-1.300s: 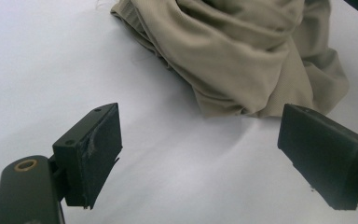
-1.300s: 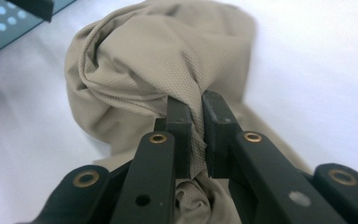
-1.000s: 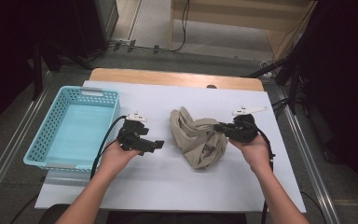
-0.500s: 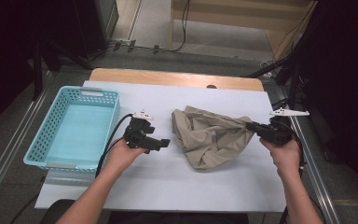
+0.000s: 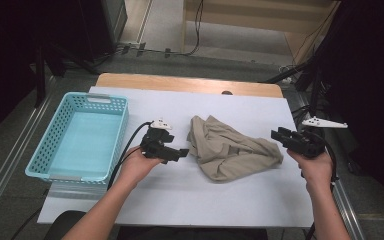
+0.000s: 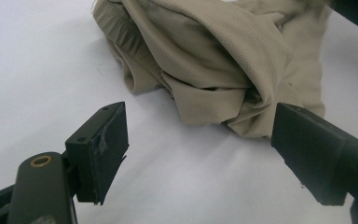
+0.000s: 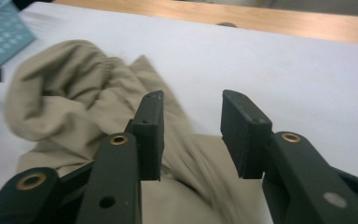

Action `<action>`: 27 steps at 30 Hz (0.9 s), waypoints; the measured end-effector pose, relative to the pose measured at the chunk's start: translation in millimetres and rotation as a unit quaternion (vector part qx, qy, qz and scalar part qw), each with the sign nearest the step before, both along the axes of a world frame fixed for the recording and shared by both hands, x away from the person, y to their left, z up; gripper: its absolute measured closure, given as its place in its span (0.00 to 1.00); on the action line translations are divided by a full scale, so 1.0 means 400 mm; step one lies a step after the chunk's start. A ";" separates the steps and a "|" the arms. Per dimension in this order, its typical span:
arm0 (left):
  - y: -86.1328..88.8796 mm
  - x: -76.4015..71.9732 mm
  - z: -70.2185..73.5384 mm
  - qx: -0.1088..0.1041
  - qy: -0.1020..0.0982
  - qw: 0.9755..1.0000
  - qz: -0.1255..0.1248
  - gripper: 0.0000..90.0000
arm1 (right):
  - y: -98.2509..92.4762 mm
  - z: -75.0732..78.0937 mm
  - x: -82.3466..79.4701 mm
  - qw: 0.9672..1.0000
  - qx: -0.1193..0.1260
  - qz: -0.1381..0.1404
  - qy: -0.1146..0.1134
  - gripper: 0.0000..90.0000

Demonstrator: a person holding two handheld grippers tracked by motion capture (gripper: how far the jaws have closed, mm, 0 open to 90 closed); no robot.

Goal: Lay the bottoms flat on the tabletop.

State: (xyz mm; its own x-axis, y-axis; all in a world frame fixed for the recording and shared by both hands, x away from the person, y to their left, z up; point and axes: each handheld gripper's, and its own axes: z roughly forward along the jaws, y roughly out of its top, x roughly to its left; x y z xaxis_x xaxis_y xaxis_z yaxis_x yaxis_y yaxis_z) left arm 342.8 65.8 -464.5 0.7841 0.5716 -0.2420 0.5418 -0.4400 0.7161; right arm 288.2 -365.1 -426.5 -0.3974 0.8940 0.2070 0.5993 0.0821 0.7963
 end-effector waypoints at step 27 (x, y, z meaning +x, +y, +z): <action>-0.101 0.065 -0.034 -0.019 0.064 0.997 -0.030 0.93 | 0.110 -0.228 0.104 0.989 -0.110 0.061 0.078 0.46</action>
